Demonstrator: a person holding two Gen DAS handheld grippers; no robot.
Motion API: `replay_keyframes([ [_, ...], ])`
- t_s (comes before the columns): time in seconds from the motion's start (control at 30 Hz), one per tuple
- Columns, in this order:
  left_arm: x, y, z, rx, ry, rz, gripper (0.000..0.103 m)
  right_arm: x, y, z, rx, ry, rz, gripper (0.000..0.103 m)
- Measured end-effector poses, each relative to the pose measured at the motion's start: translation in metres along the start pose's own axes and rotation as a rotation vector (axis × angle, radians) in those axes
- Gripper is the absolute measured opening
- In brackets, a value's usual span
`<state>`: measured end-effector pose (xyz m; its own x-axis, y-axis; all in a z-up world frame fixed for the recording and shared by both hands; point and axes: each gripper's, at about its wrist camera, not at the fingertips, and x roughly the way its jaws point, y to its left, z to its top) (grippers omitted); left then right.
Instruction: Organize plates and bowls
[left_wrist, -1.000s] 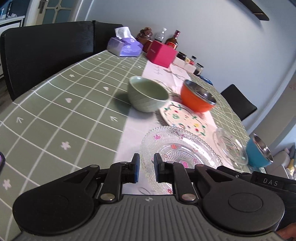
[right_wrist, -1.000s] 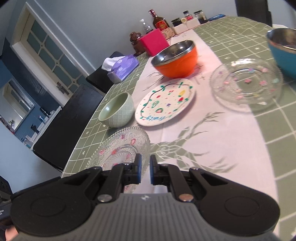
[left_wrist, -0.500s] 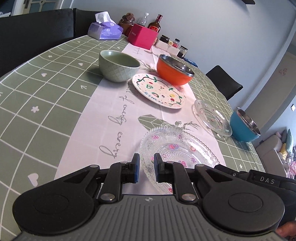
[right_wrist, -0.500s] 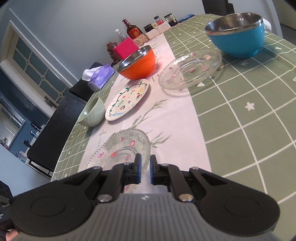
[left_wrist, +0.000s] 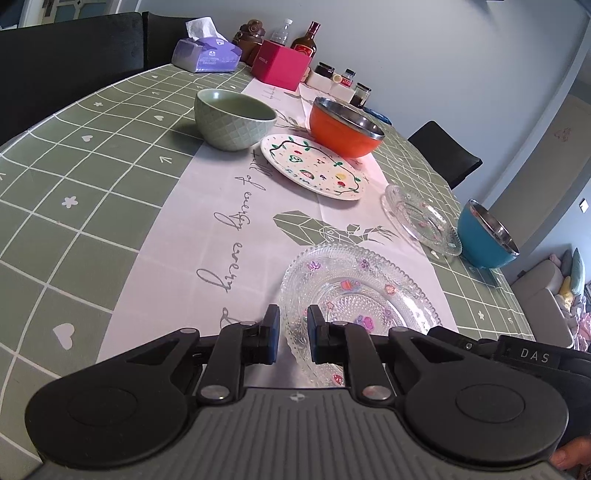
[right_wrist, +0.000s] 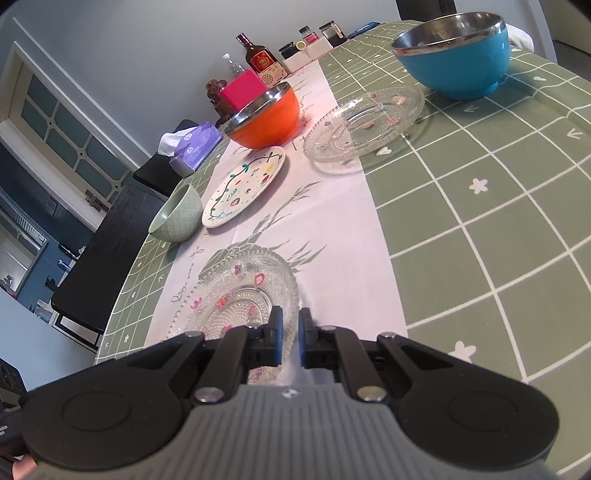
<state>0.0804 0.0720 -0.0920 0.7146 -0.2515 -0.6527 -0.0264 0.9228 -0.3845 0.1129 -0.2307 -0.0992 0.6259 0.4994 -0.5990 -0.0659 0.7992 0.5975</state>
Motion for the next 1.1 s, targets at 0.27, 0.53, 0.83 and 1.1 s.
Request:
replay_keyframes([
  [0.27, 0.0, 0.0, -0.001, -0.004, -0.004, 0.004, 0.016, -0.001, 0.0, -0.001, 0.012, -0.002, 0.001, 0.006],
  [0.53, -0.002, 0.002, -0.001, -0.017, -0.006, -0.006, 0.016, -0.002, 0.005, -0.002, -0.028, -0.007, -0.016, 0.007],
  [0.83, -0.004, 0.011, 0.024, -0.021, -0.029, -0.014, 0.042, -0.009, 0.017, 0.012, -0.096, -0.04, -0.023, 0.045],
  [1.1, 0.014, 0.009, 0.077, -0.027, -0.026, -0.057, 0.058, 0.005, 0.034, 0.057, -0.12, -0.032, -0.022, 0.045],
])
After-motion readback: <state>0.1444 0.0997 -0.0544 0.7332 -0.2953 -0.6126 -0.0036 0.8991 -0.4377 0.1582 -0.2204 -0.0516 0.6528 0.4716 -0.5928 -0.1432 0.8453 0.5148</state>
